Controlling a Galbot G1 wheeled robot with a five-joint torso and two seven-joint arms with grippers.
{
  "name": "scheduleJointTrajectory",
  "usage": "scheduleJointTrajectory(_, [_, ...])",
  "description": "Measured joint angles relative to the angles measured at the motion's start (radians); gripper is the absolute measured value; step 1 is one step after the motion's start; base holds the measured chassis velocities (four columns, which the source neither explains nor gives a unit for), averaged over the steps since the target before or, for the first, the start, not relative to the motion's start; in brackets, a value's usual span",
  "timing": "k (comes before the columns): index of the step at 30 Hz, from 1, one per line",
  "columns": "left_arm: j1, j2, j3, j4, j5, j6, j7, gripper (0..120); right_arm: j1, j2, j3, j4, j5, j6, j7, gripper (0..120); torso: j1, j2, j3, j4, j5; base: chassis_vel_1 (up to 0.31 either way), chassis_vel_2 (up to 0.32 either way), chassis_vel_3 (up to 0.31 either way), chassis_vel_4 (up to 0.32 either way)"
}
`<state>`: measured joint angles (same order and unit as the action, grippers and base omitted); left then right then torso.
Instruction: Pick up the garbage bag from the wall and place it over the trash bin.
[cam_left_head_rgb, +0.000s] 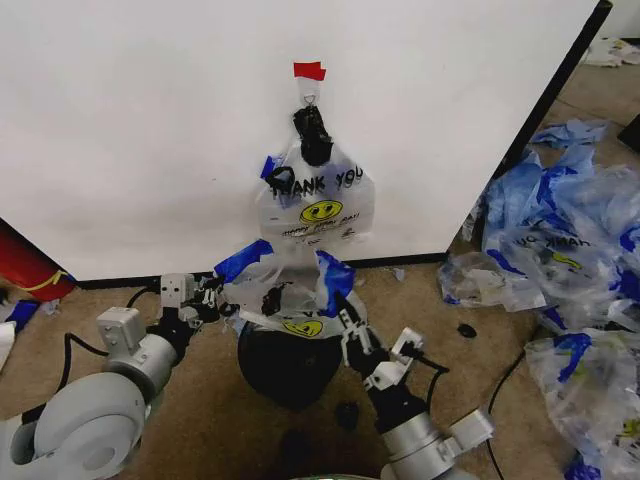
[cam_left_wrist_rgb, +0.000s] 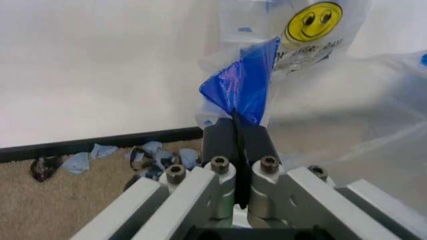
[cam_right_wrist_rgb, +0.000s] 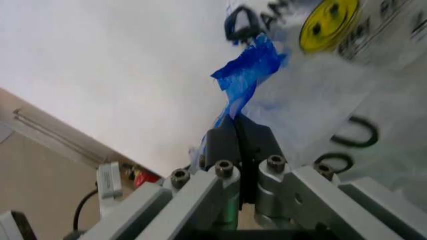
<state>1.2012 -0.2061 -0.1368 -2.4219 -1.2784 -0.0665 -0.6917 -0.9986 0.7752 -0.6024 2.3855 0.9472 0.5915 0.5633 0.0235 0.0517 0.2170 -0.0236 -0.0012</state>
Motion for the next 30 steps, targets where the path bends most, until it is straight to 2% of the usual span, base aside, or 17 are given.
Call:
scheduleJointTrajectory(12, [0.033,0.015,-0.007,-0.002,-0.001,0.009,-0.007,0,0.090,0.076,-0.080,-0.076,0.065,-0.024,-0.032,0,0.000,0.000,0.000,0.0000,-0.0001,0.000,0.000,0.000,0.000])
scheduleJointTrajectory(23, [0.027,0.017,-0.011,0.003,-0.003,0.009,-0.009,0,0.201,0.197,-0.194,-0.186,0.066,-0.026,-0.023,0,0.000,0.000,0.000,0.0001,-0.0001,0.000,0.000,0.000,0.000])
scheduleJointTrajectory(30, [0.022,0.028,-0.011,0.004,-0.007,0.008,-0.009,0,0.218,0.253,-0.230,-0.233,0.055,-0.026,-0.014,0,0.000,0.000,0.000,0.0000,0.0000,0.000,0.000,0.000,0.000])
